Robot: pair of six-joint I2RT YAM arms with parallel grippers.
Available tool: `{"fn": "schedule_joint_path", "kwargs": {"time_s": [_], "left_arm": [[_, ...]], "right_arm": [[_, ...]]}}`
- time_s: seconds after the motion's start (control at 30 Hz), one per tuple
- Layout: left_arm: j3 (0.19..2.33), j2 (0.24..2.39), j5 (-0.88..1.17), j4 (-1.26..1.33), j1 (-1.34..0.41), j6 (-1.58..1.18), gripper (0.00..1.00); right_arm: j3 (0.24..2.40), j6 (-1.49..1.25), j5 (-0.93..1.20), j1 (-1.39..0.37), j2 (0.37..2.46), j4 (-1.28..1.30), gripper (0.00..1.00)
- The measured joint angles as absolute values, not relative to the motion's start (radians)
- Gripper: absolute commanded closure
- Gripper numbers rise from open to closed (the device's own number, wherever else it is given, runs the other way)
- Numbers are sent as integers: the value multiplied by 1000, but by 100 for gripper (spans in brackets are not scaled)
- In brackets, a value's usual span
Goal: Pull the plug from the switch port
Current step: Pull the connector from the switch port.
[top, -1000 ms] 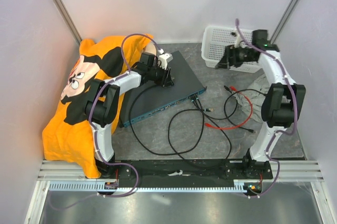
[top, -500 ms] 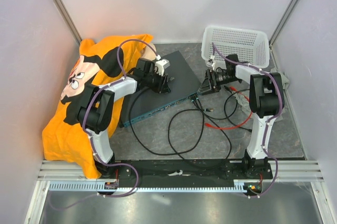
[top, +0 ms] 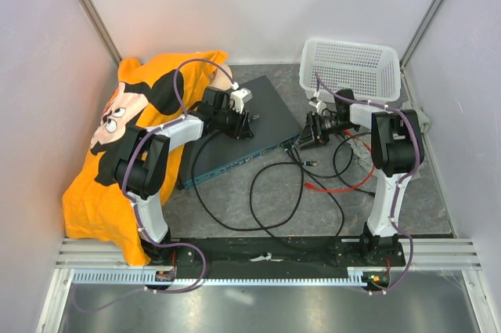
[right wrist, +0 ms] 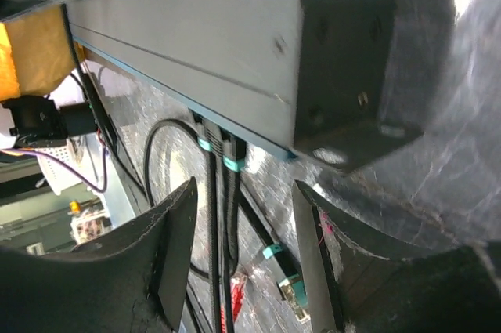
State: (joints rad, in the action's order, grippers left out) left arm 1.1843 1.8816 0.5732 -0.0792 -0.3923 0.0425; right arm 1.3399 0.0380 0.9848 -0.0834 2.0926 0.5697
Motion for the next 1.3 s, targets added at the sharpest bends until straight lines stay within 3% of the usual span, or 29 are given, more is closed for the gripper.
{"fn": "schedule_joint_path", "kwargs": {"time_s": [0.27,0.6,0.9,1.3], "left_arm": [[1159,1859,567,-78,-392,42,62],[1036,1759,558,-65,-392,34,62],[1025,1746,551,-74,-392,35,62],[1025,1746,551,-74,-392,35,62]], "right_arm": [[1135,-86,977,-84,1998,418,43],[841,-616,986,-89,1929,-211,41],[846,-799,909,-90,1943,-458,42],[855,-815,889,-90,1979,-477,46]]}}
